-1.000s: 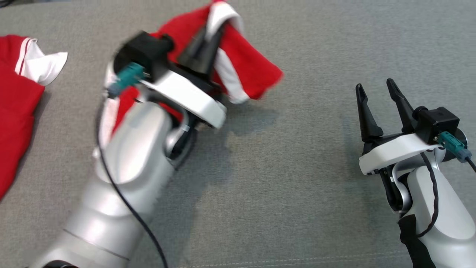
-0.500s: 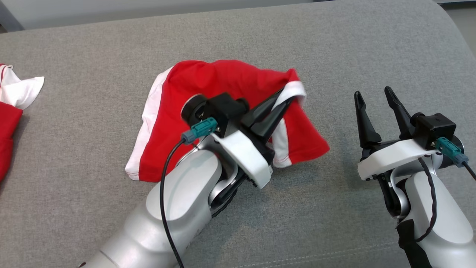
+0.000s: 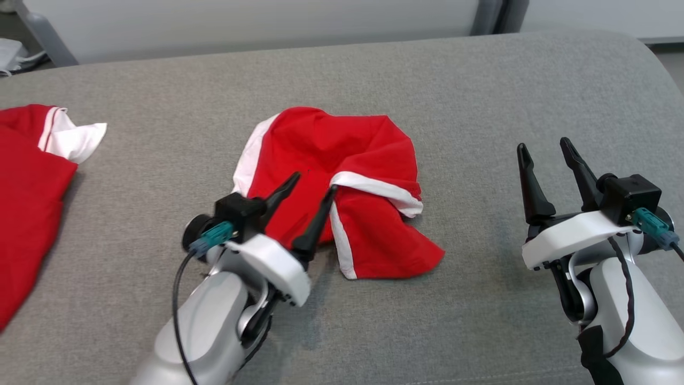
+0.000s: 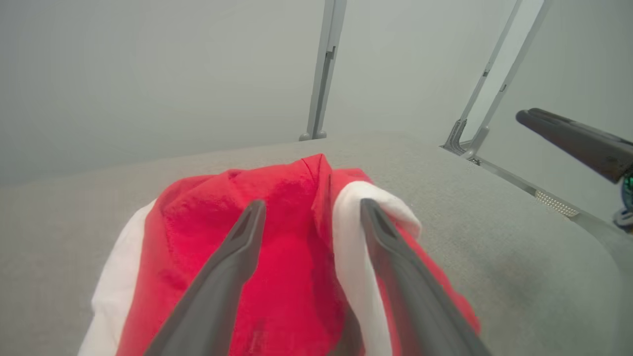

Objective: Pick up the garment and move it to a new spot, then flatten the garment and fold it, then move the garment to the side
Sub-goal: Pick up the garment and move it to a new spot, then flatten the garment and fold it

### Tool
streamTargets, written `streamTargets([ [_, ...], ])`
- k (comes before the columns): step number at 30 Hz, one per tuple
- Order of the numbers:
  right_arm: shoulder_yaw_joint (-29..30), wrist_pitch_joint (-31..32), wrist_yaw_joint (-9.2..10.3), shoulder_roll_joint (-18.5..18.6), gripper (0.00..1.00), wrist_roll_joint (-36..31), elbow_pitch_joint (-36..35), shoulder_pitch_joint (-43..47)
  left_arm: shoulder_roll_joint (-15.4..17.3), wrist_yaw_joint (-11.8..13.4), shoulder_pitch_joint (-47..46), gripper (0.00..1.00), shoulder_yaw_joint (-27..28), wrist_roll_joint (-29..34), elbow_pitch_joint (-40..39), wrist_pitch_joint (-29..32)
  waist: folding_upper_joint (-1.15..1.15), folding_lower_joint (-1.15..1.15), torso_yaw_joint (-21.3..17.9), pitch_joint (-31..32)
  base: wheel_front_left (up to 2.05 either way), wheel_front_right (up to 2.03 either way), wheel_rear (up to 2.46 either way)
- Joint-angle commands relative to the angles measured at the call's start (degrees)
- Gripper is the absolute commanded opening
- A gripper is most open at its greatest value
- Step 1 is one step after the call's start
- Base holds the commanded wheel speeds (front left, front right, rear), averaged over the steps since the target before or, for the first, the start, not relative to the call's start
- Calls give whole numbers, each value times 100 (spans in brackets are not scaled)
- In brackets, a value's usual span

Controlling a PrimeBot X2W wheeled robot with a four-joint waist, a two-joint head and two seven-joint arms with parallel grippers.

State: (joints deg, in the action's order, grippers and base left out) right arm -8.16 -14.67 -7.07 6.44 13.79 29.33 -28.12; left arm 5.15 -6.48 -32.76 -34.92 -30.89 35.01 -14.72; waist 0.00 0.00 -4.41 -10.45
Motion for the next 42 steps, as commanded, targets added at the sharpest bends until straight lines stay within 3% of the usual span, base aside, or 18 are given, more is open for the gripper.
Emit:
streamTargets([
  [1, -105, -33, -42, 31, 100, 49, -114, 45, 149, 55, 10, 100, 329, 101, -180, -28, 0, 0, 101, 113, 0, 0, 0],
  [10, -185, -33, -42, 139, 100, 146, -103, 227, 292, 232, 971, 100, 1560, 526, -467, -28, 0, 0, 333, 501, 0, 0, 0],
  [18, -322, -33, -42, 190, 100, 230, -151, 397, 101, 188, 1838, 100, 2234, 926, -815, -28, 0, 0, 415, 650, 0, 0, 0],
  [24, -1094, -33, -42, 356, 100, 243, 81, 333, -130, 9, 2119, 100, 2184, 1091, -860, -28, 0, 0, 540, 556, 0, 0, 0],
  [31, -1994, -1, -42, 506, 100, 127, 940, -212, -208, -66, 2008, 100, 1941, 1105, -903, -28, 0, 0, 839, 438, 0, 0, 0],
  [42, -2140, 22, -42, 479, 100, 161, 2155, -610, -225, -97, 1845, 100, 1427, 928, -1080, -28, 0, 0, 1328, 271, 0, 0, 0],
])
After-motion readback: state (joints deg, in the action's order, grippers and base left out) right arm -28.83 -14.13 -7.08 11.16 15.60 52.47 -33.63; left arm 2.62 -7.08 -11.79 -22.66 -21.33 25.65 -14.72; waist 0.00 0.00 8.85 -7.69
